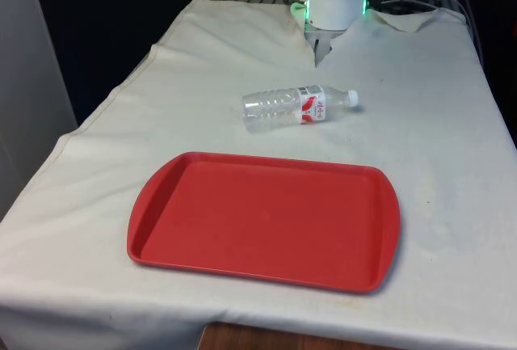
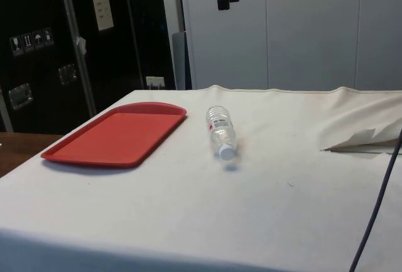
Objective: Place the bottle upright on the tray.
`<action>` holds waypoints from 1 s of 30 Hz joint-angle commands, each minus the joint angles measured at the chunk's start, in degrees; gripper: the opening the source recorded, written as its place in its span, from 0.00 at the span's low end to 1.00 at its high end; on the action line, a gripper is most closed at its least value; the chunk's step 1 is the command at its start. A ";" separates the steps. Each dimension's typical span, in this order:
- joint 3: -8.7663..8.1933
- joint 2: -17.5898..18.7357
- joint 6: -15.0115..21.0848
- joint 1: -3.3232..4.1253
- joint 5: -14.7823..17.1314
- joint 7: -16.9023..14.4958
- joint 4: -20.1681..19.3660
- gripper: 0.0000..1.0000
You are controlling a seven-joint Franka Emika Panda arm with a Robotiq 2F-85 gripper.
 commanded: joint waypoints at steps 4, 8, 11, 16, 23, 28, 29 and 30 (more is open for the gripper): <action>0.11 -1.38 2.58 -0.06 -0.92 -0.06 -1.72 1.00; 0.00 -1.26 2.69 0.00 -0.74 -0.11 -1.89 1.00; 0.23 -1.83 4.47 0.00 -1.83 -0.57 -2.98 1.00; 0.29 -1.49 4.47 0.00 -2.01 -1.78 -3.09 1.00; 0.52 -1.60 6.25 0.00 -3.15 -3.61 -4.24 1.00; 0.57 -1.55 7.16 0.00 -3.55 -5.04 -4.81 1.00; 0.57 -1.55 7.28 0.00 -3.67 -5.27 -4.93 1.00; 0.57 -1.55 7.39 0.00 -3.78 -5.50 -4.98 1.00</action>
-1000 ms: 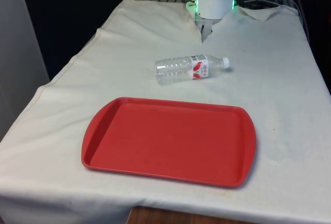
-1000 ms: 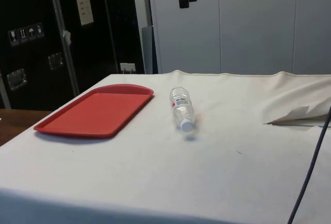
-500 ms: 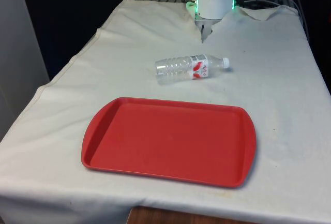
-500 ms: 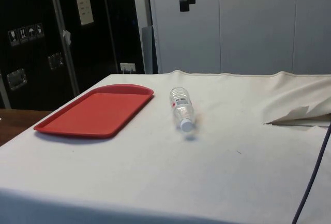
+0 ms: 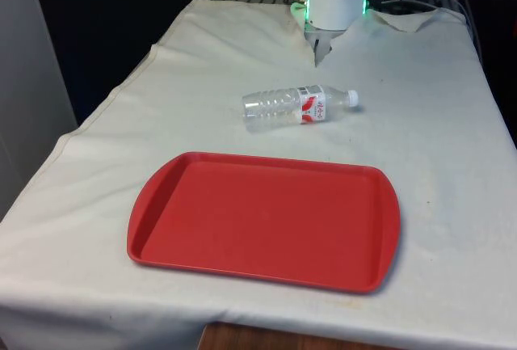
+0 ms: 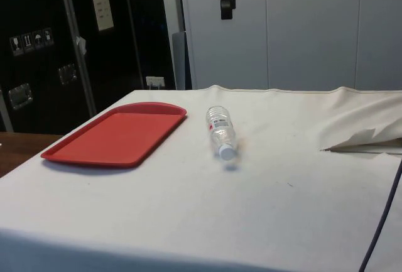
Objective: Place the bottle upright on the tray.
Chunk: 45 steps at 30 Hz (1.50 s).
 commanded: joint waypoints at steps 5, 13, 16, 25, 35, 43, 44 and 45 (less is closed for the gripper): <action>0.23 0.00 1.38 0.00 -0.80 -0.86 -0.69 1.00; 0.46 0.52 2.69 0.00 -1.26 -3.32 -1.55 1.00; 0.52 0.69 2.86 0.00 -1.38 -3.84 -1.72 1.00; 0.69 1.32 3.04 0.00 -1.32 -6.59 -2.06 1.00; 0.86 2.06 4.18 0.00 -1.78 -9.91 -2.81 1.00; 1.15 2.75 6.13 0.00 -2.75 -12.78 -3.90 1.00; 1.03 2.69 5.39 0.00 -2.18 -12.66 -3.61 1.00; 1.20 2.92 6.36 0.00 -2.86 -13.46 -4.07 1.00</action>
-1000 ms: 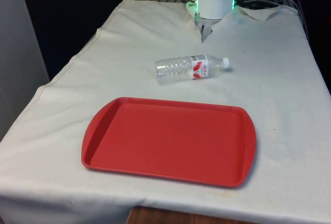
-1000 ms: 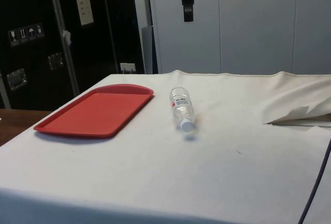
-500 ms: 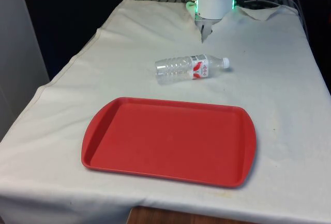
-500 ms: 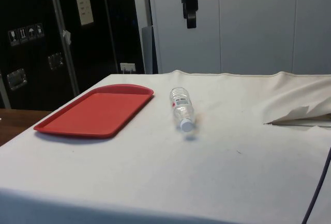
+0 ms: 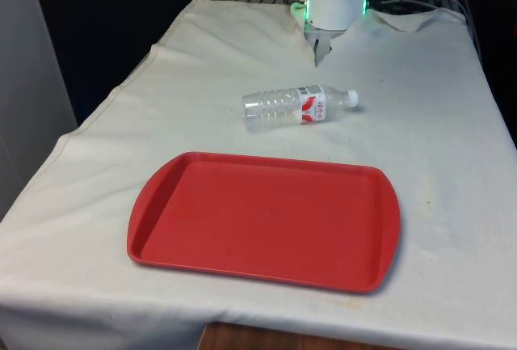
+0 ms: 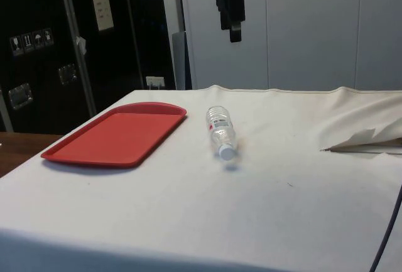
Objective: Place the bottle upright on the tray.
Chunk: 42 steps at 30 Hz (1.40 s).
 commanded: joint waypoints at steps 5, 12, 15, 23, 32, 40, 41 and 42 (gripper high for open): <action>0.06 0.40 1.43 0.06 -0.52 -2.01 -0.69 1.00; 0.00 0.92 1.95 0.11 -0.29 -4.81 -0.97 1.00; -0.06 1.09 2.23 0.11 -0.29 -5.96 -1.20 1.00; 0.00 1.72 2.92 0.06 -0.40 -8.88 -1.55 1.00; 0.11 2.35 3.78 -0.06 -0.86 -12.66 -2.06 1.00; 0.17 2.92 4.24 -0.06 -1.49 -15.41 -2.29 1.00; 0.00 2.98 3.44 0.00 -0.74 -15.47 -2.01 1.00; 0.17 3.04 4.35 -0.06 -1.60 -15.76 -2.35 1.00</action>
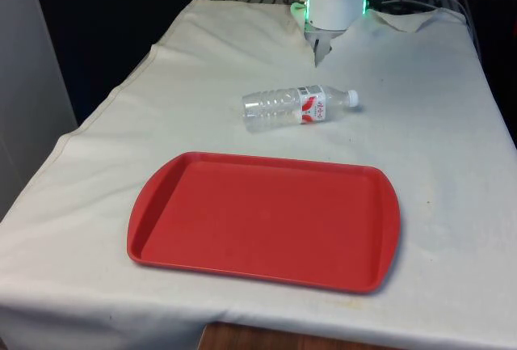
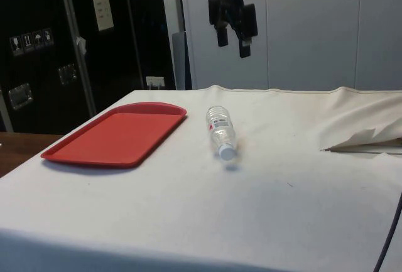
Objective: Place the bottle upright on the tray.
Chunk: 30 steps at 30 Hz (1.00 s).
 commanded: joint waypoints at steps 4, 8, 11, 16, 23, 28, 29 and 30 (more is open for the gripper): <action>0.17 0.34 1.20 -0.06 -1.38 -1.60 -0.52 1.00; 0.06 0.52 0.46 0.00 -0.80 -2.75 -0.29 1.00; 0.17 0.63 1.43 -0.11 -2.01 -3.44 -0.63 1.00; 0.17 0.92 2.01 -0.11 -3.04 -5.21 -0.92 1.00; 0.23 1.20 2.64 -0.11 -4.41 -6.93 -1.20 1.00; 0.23 1.32 3.04 -0.11 -5.39 -7.73 -1.38 1.00; 0.23 1.38 3.32 -0.11 -5.90 -8.02 -1.49 1.00; 0.23 1.43 3.38 -0.11 -6.19 -8.19 -1.55 1.00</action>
